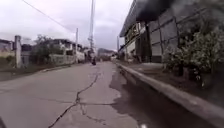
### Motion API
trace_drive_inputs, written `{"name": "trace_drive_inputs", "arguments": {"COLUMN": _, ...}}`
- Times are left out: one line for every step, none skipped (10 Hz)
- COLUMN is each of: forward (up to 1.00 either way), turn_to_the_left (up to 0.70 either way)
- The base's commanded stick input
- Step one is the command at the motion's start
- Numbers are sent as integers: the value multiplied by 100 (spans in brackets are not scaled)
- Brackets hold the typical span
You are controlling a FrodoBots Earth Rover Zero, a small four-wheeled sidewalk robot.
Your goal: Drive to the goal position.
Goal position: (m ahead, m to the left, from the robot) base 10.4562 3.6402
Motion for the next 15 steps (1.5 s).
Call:
{"name": "trace_drive_inputs", "arguments": {"forward": 100, "turn_to_the_left": 0}}
{"name": "trace_drive_inputs", "arguments": {"forward": 100, "turn_to_the_left": 0}}
{"name": "trace_drive_inputs", "arguments": {"forward": 100, "turn_to_the_left": 0}}
{"name": "trace_drive_inputs", "arguments": {"forward": 100, "turn_to_the_left": 0}}
{"name": "trace_drive_inputs", "arguments": {"forward": 100, "turn_to_the_left": 0}}
{"name": "trace_drive_inputs", "arguments": {"forward": 100, "turn_to_the_left": 0}}
{"name": "trace_drive_inputs", "arguments": {"forward": 100, "turn_to_the_left": 0}}
{"name": "trace_drive_inputs", "arguments": {"forward": 100, "turn_to_the_left": 0}}
{"name": "trace_drive_inputs", "arguments": {"forward": 100, "turn_to_the_left": 0}}
{"name": "trace_drive_inputs", "arguments": {"forward": 100, "turn_to_the_left": 0}}
{"name": "trace_drive_inputs", "arguments": {"forward": 100, "turn_to_the_left": 0}}
{"name": "trace_drive_inputs", "arguments": {"forward": 100, "turn_to_the_left": 0}}
{"name": "trace_drive_inputs", "arguments": {"forward": 100, "turn_to_the_left": 0}}
{"name": "trace_drive_inputs", "arguments": {"forward": 100, "turn_to_the_left": 0}}
{"name": "trace_drive_inputs", "arguments": {"forward": 100, "turn_to_the_left": 0}}
